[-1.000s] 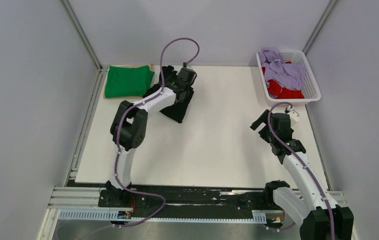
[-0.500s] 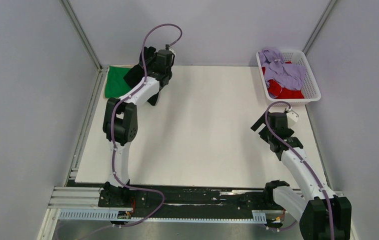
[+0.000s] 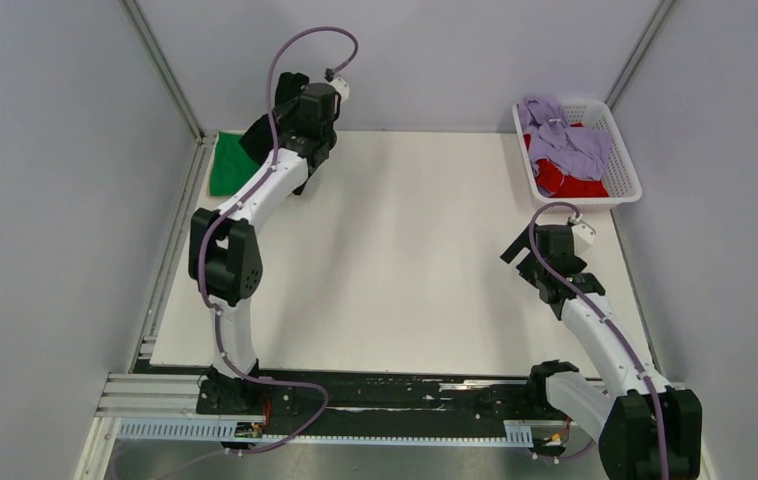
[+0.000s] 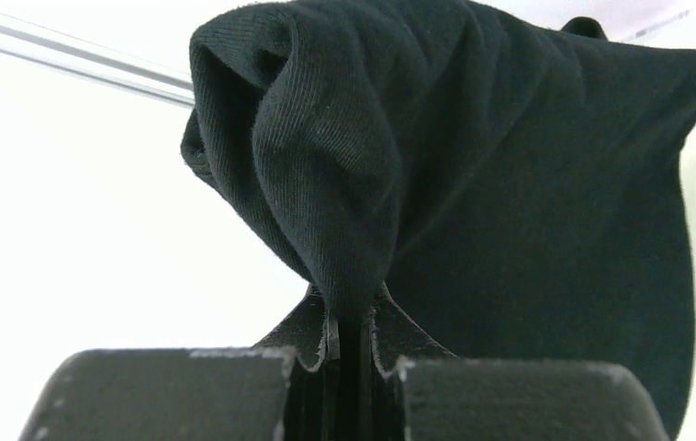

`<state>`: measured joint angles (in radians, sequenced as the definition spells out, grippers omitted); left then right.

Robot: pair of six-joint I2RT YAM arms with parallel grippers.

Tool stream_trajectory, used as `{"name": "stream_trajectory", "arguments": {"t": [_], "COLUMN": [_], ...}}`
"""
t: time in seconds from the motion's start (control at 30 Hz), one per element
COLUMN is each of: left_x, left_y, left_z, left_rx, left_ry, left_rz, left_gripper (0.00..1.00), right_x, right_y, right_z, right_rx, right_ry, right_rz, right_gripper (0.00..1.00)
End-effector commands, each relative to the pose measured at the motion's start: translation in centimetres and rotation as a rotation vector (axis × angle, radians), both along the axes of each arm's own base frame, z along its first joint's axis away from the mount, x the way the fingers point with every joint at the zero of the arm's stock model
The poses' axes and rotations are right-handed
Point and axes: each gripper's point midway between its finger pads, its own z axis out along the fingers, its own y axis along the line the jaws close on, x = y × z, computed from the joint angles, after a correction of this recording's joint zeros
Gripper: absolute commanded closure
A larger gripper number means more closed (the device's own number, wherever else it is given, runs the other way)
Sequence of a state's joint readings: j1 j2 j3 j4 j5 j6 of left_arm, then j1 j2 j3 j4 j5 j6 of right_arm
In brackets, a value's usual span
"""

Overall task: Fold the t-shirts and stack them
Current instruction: Put the neatly folded tshirt into the corner of the board with the left arm

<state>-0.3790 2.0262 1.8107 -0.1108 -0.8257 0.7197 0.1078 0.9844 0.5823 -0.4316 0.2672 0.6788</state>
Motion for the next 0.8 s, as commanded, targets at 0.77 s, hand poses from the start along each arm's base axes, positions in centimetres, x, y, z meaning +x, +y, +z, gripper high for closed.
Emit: {"name": "stream_trajectory", "arguments": {"t": [0.77], "left_x": [2.7], "left_y": [6.0], "left_z": [-0.6], "left_rx": [-0.106], "left_ry": [-0.076], "left_rz": [0.095], "left_gripper": [1.00], "right_x": [0.3], "right_y": [-1.1], "right_z": [0.9], "right_rx": [-0.043], "right_ry": [-0.026], "right_rz": [-0.039], "right_gripper": [0.00]}}
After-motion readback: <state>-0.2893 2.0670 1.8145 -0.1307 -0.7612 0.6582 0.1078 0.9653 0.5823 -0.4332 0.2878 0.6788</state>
